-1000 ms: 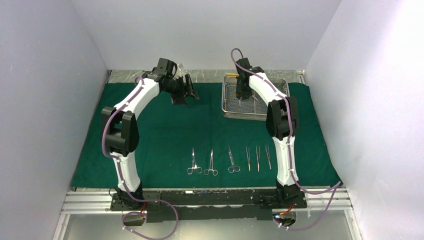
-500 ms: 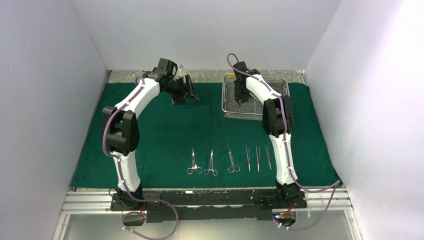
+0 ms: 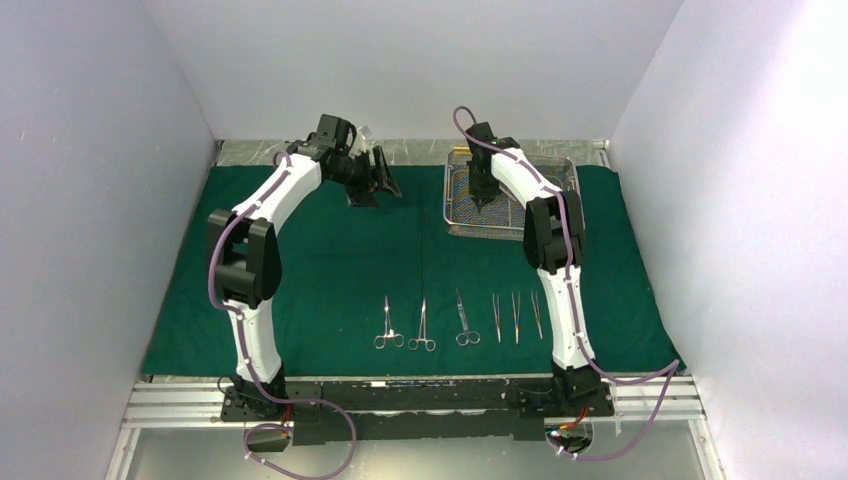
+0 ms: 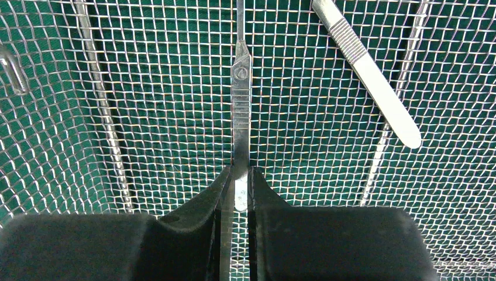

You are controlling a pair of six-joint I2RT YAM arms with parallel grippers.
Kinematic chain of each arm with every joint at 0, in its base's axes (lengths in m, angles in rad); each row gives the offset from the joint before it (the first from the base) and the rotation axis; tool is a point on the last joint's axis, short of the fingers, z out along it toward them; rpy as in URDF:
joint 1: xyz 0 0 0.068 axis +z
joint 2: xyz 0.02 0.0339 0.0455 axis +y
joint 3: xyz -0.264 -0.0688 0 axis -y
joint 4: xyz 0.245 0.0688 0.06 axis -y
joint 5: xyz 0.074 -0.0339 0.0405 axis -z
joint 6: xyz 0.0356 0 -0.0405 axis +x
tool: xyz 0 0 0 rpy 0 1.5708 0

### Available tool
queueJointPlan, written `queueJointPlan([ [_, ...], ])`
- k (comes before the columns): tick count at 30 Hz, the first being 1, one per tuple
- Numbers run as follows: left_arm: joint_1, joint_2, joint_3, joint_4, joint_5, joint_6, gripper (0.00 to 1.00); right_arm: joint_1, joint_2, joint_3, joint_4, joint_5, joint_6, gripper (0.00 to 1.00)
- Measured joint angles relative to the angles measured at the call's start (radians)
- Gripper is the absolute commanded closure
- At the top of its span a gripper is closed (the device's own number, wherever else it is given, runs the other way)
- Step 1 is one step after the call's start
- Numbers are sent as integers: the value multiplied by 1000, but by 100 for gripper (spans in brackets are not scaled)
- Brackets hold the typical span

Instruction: Open and lay out the surgical kit

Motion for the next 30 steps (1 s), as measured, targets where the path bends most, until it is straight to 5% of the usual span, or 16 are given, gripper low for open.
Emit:
queueJointPlan([
  [17,0,180,122,242,200,-198,24,-16,-191,-57,-2,6,14,87],
  [30,-11,247,126,522,349,-394,17,-17,-441,-235,36,-208,48,87],
])
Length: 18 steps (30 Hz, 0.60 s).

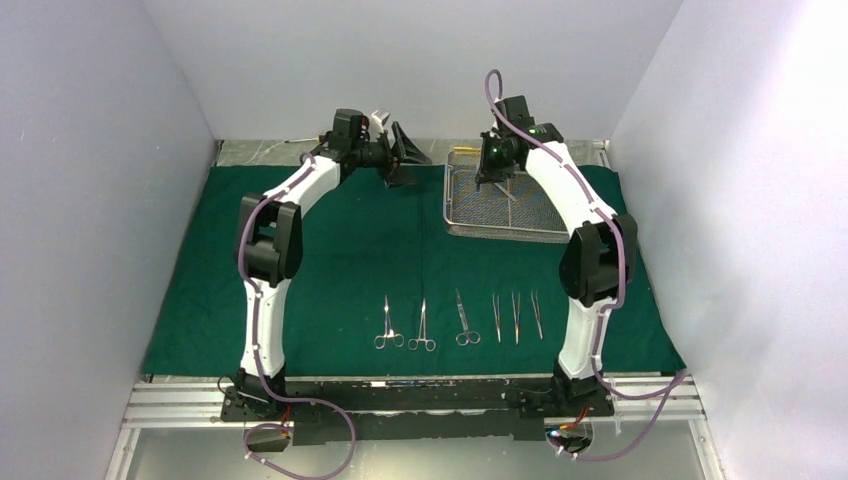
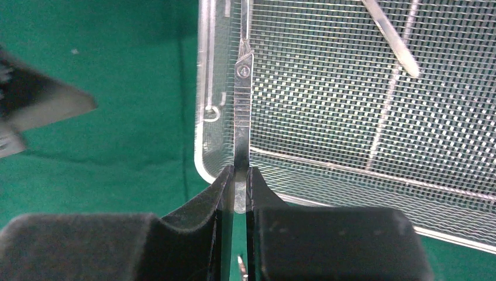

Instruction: Open and lay out the surgical kit

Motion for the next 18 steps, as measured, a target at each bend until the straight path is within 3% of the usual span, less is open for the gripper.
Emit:
queueJointPlan([
  [11,-19,72,59,95,44,-89,25,68,-56,-56,37,-130,8,87],
  [18,-24,73,60,44,47,-72,34,138,-56,-63,50,-160,30,87],
])
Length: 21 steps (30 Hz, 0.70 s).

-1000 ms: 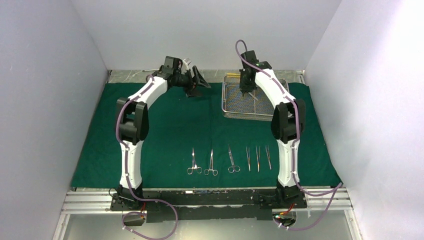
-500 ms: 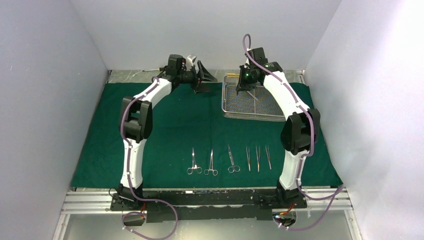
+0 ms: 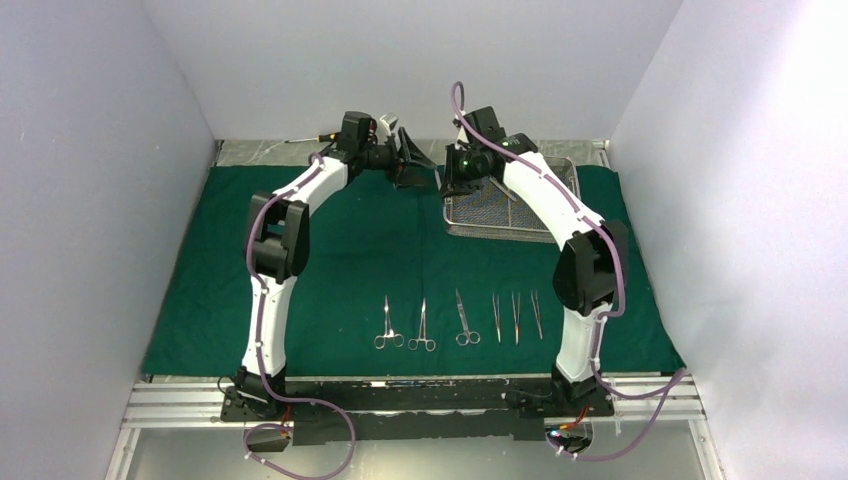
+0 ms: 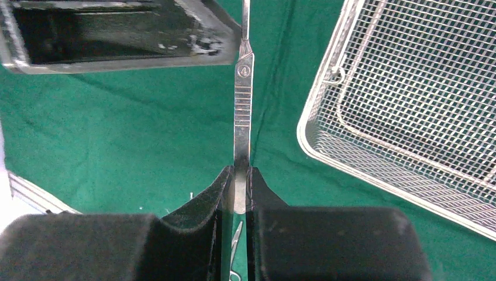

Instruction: Open and lay out the surgical kit

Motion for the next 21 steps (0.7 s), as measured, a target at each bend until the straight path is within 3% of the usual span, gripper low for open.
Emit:
queueJointPlan([
  [9,-9,0,-1,-51,7,20,64,42,28,18,14,-3,11,87],
  [15,-9,0,-1,-56,24,13,100,62,82,65,14,-3,16,87],
  [17,-8,0,-1,-64,24,26,100,65,94,76,10,0,20,79],
  [19,-1,0,-1,-87,27,41,100,65,98,85,4,-2,24,60],
  [21,6,-2,-1,-116,26,74,100,67,99,85,4,-5,24,48],
])
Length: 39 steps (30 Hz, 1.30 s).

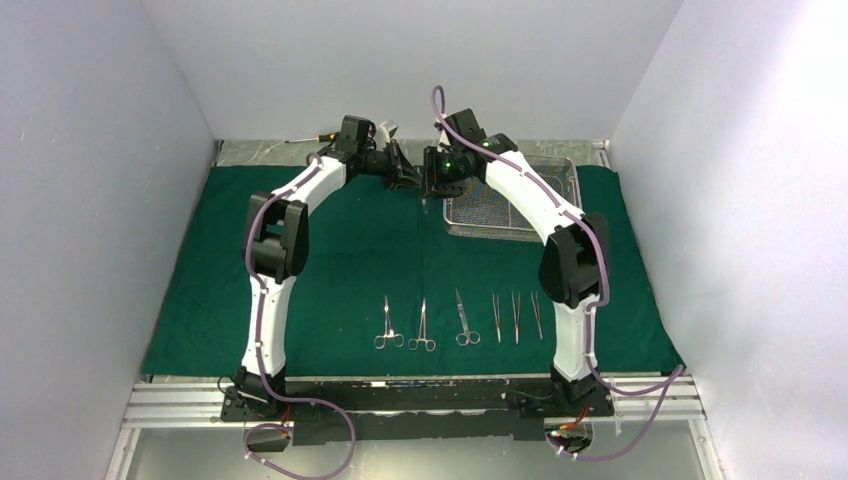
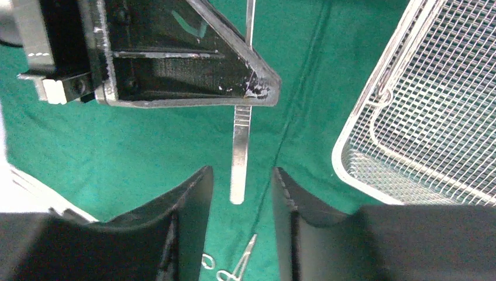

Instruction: Open and lay out the surgical kit

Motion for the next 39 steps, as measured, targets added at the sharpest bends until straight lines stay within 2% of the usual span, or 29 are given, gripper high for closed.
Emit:
queueJointPlan([
  [3,11,-8,-5,-94,-15,90,100,0,-10,-24,31,-15,-8,41],
  [8,26,-89,-76,-352,-130,316,100,-21,-89,-167,91,-58,-6,43],
  [11,31,-197,-196,-497,-220,430,100,-53,-127,-208,112,-77,4,46],
  [16,31,-410,-473,-642,-343,514,100,-98,-161,-243,137,-82,22,50],
  [21,23,-586,-757,-664,-447,498,100,-103,-183,-311,154,-82,59,52],
  [27,-11,-769,-979,-575,-519,420,100,-101,-201,-404,154,-82,105,54],
  [33,-46,-805,-1051,-428,-580,356,98,-100,-238,-454,154,-69,134,54],
  [39,-105,-768,-1052,-363,-663,350,95,-101,-291,-467,157,-51,144,54],
])
